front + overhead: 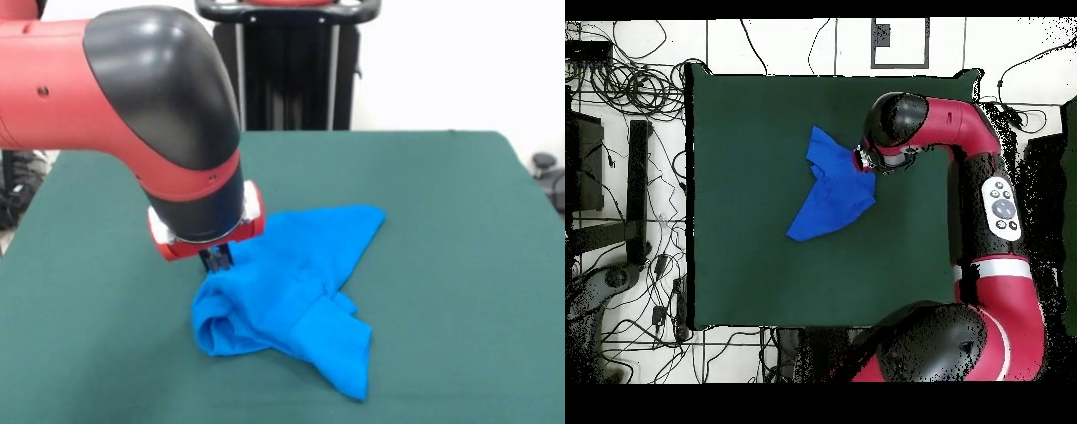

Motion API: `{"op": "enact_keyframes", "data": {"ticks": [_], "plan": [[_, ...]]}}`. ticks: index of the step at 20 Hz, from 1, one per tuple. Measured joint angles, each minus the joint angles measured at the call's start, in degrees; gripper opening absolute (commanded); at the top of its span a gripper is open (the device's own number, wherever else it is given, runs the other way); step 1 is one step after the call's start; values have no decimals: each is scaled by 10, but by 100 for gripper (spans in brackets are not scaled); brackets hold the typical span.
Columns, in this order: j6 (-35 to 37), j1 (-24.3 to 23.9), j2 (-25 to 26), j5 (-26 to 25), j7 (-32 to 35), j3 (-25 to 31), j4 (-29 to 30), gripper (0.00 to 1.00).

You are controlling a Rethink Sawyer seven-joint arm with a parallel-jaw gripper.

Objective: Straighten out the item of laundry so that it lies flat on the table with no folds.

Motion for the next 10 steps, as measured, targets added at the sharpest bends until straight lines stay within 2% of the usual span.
{"op": "enact_keyframes", "data": {"ticks": [10], "plan": [[0,3,-14,1,0,0,-3,0]]}}
